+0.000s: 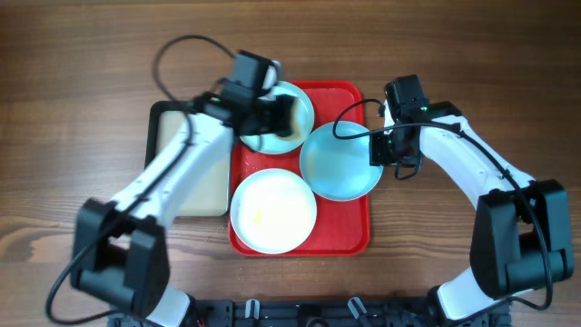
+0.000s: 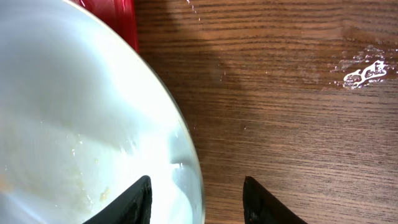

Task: Clean dirty plates on tray and stack at the side
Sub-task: 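Scrub the top-left plate with the sponge in the left gripper, then return the sponge to the water tray with the left gripper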

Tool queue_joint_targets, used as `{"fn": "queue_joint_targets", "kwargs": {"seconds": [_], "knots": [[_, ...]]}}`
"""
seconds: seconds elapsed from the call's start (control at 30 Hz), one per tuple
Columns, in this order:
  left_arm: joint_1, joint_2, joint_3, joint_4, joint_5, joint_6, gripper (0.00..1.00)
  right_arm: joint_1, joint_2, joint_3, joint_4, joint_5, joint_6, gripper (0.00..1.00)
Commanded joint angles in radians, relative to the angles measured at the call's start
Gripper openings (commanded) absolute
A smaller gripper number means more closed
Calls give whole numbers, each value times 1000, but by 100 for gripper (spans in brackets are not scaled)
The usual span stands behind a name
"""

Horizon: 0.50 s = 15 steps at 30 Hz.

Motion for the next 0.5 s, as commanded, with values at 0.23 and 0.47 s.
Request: {"fn": "queue_joint_targets", "kwargs": {"seconds": [0.23, 0.47], "knots": [[509, -27, -48, -218, -87, 293, 4, 6, 20, -6, 24, -10, 0, 50], [513, -25, -217, -33, -86, 334, 4, 6, 47, -6, 38, -10, 2, 39]]}}
